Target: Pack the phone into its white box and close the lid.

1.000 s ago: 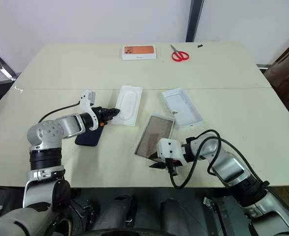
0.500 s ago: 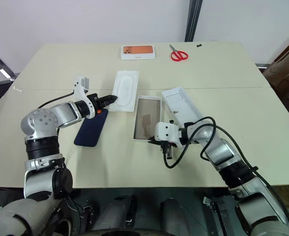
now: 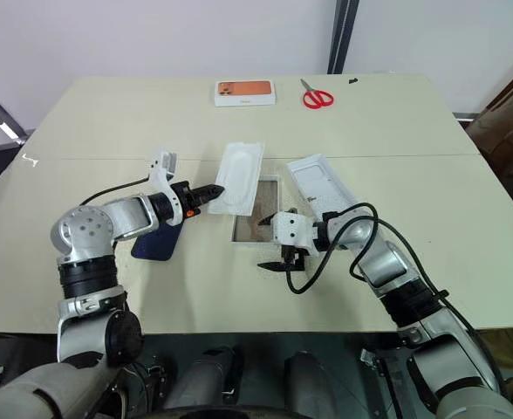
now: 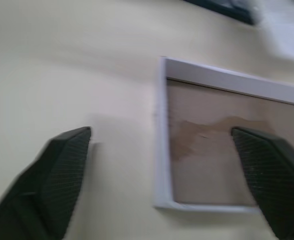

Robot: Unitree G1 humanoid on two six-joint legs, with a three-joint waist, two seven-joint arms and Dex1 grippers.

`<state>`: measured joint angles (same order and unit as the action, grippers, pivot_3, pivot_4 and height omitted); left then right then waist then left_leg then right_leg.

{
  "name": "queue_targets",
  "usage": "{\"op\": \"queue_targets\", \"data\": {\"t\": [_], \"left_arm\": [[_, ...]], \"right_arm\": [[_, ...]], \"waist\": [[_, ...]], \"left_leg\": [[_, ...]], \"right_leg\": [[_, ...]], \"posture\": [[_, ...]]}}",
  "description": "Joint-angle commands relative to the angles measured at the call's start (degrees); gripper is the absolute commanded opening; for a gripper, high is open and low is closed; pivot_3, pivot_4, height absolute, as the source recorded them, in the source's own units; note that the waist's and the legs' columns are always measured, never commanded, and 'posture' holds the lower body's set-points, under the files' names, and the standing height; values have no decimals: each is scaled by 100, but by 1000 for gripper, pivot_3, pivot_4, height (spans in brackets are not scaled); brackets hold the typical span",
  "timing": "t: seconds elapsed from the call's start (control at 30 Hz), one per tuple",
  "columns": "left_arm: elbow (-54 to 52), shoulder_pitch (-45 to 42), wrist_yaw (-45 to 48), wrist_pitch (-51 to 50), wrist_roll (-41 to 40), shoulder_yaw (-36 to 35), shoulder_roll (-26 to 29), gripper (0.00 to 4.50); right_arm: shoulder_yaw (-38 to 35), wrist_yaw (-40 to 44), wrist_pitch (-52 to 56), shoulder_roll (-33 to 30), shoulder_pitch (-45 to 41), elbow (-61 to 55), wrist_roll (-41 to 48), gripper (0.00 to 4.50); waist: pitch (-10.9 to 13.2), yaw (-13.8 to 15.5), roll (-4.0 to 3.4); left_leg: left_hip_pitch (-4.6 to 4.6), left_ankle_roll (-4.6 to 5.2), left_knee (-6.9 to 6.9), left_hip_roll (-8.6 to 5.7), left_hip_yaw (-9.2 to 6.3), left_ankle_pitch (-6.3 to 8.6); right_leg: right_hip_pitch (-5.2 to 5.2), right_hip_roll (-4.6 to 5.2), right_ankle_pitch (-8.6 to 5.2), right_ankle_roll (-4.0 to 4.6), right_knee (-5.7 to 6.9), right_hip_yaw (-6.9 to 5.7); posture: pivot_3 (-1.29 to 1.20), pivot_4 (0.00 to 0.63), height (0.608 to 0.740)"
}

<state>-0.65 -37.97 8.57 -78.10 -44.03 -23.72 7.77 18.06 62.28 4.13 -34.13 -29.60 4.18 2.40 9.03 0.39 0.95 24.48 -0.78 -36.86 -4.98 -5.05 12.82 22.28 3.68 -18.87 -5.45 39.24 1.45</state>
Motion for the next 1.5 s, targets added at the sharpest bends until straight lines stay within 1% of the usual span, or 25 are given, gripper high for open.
{"op": "queue_targets", "data": {"t": [0.03, 0.13, 0.27, 0.43, 0.53, 0.63, 0.83, 1.0, 1.07, 1.17, 1.2, 1.27, 1.33, 1.37, 1.4, 1.5], "left_arm": [[-522, 113, -204, -124, -115, -51, -79, 0], [-733, 257, -367, -82, -54, -19, -187, 0], [-988, 466, -582, -65, 9, 128, -380, 0], [-1185, 562, -748, -190, -20, 240, -581, 0], [-1247, 591, -738, -223, -19, 325, -558, 0], [-1251, 598, -807, -289, -61, 226, -663, 954], [-1347, 478, -730, -306, -142, 225, -666, 3847], [-1332, 351, -557, -156, -243, 88, -524, 3847], [-1418, 386, -285, 10, -225, 267, -276, 3847], [-1547, 546, 244, 604, -12, 701, 243, 3847], [-1527, 562, 410, 752, -40, 704, 373, 3877], [-1535, 666, 1008, 1275, 65, 877, 822, 3886], [-1502, 945, 1843, 2025, 417, 1247, 1469, 3886], [-1465, 1103, 2274, 2432, 586, 1406, 1763, 3886], [-1341, 1206, 2604, 2735, 673, 1447, 1989, 3886], [-998, 1402, 3318, 3682, 1008, 1527, 2432, 3886]], "right_arm": [[-563, 3, 158, -281, 128, -292, 317, 4473], [-848, -56, 110, -533, 350, -262, 325, 4473], [-1177, -275, 94, -620, 461, -42, 375, 4473], [-1228, -415, 41, -540, 397, 66, 314, 4473], [-1184, -459, 25, -503, 383, 38, 286, 4473], [-1171, -482, -29, -485, 375, 66, 266, 4500], [-1152, -520, -52, -432, 275, 141, 269, 4500], [-1261, -617, 114, -272, 79, 172, 409, 4500], [-1291, -603, 198, -260, 21, 121, 467, 4500], [-1385, -549, 517, -182, -157, 24, 760, 4500], [-1384, -544, 590, -154, -202, -39, 818, 4245], [-1291, -683, 634, -46, -324, -85, 732, 3689], [-1077, -853, 637, 110, -465, -44, 486, 2738], [-957, -919, 633, 189, -518, -23, 362, 2102], [-825, -991, 671, 294, -574, 11, 250, 1626], [-470, -1113, 641, 531, -678, 83, -53, 62]], "waist": [[0, 20, 0], [0, 25, 0], [0, 18, 0], [0, 21, 0], [0, 21, 0], [0, 21, 0], [1, 25, 1], [1, 16, 1], [1, 15, 1], [1, 12, -1], [1, 13, -1], [1, 4, -1], [0, -24, -3], [-1, -44, -6], [-1, -68, -5], [0, -100, -5]], "left_leg": [[0, 0, 0, 0, 0, 0], [0, 0, 1, 0, 1, 1], [0, 0, 1, 0, 3, 1], [0, 0, 2, 1, 4, 0], [-1, 0, 1, 1, 4, 0], [0, 0, 1, 1, 5, 0], [0, 0, -1, 0, 5, 0], [0, 0, 1, 1, 5, 0], [0, 0, 1, 1, 5, 0], [-1, 0, 2, 1, 5, 0], [-1, -1, 3, 1, 6, 0], [-1, -1, 5, 2, 5, 0], [-1, -1, 9, 2, 5, 0], [-2, -2, 13, 2, 7, -1], [-4, -3, 22, 1, 8, -2], [-5, -11, 44, 1, 8, -7]], "right_leg": [[-1, 0, 0, 0, 0, 0], [-3, 0, 0, 0, -2, 0], [-3, 0, 0, 0, -2, 2], [-3, -1, 0, 0, -2, 3], [-3, -1, 0, 0, -2, 3], [-3, -1, 0, 0, -2, 3], [-5, 0, 0, 0, -2, 2], [-3, -1, 0, 0, -2, 3], [-3, -2, 0, 0, -2, 2], [-3, -2, 0, 0, -2, 2], [-2, -1, 0, 0, -2, 4], [-2, -1, 0, 1, -3, 3], [3, -2, 0, 1, -2, 4], [3, -2, 0, 2, -3, 6], [5, 0, 0, 2, -5, 8], [13, 2, 0, 3, -12, 9]], "posture": [[0, 150, 734], [0, 150, 734], [0, 150, 734], [0, 150, 734], [0, 150, 734], [0, 150, 734], [0, 150, 734], [0, 150, 734], [0, 150, 734], [0, 150, 734], [0, 150, 734], [0, 150, 734], [0, 150, 734], [0, 150, 734], [0, 150, 734], [0, 150, 734]]}}
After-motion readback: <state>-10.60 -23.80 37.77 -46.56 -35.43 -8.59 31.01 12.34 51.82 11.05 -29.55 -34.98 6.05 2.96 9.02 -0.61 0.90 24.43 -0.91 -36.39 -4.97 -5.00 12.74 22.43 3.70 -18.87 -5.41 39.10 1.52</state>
